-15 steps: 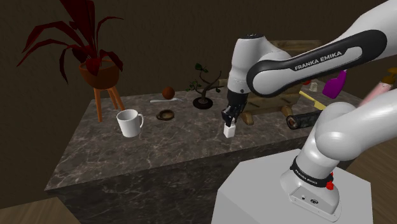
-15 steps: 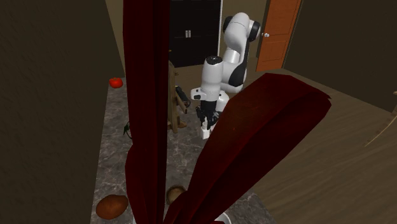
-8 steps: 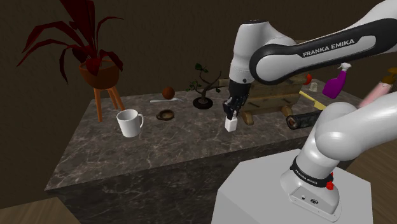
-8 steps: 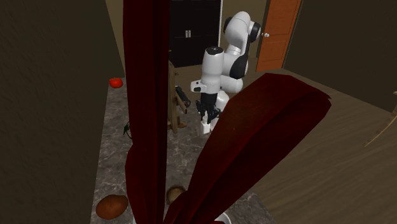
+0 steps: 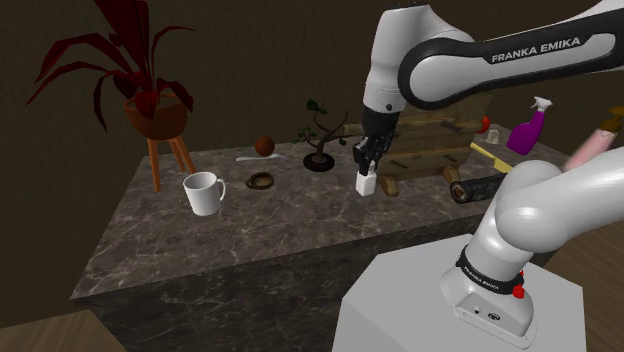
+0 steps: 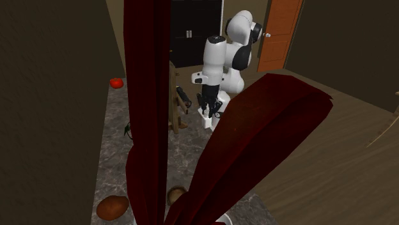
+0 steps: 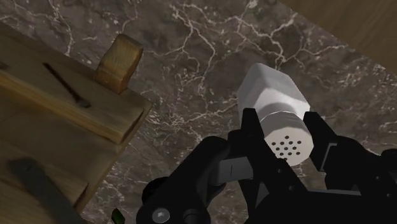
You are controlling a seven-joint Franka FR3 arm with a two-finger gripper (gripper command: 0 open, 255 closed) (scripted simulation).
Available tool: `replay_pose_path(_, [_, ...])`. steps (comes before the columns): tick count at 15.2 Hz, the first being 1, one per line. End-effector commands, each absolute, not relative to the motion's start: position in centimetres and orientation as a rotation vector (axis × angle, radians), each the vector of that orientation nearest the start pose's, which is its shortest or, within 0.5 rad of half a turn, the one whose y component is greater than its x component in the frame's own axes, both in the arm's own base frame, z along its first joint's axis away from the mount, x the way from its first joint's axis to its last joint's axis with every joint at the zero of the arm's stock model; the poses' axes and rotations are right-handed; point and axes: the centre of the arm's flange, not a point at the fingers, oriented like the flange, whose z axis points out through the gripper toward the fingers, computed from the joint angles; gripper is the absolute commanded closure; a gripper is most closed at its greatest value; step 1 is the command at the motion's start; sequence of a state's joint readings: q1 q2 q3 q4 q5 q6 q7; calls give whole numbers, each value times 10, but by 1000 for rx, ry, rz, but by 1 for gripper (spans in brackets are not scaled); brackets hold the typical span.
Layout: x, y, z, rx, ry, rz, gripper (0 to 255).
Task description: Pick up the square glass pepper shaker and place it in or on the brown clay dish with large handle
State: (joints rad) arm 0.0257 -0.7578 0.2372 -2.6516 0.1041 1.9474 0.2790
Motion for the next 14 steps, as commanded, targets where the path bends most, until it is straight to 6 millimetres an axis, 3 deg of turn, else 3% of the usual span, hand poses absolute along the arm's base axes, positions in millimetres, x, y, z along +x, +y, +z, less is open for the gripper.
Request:
replay_pose_path(1, [317, 93, 478, -3188, 180, -89, 255])
replay_pose_path(3, [317, 93, 483, -3188, 180, -89, 255])
replay_pose_path(14, [456, 134, 499, -3188, 180, -89, 255])
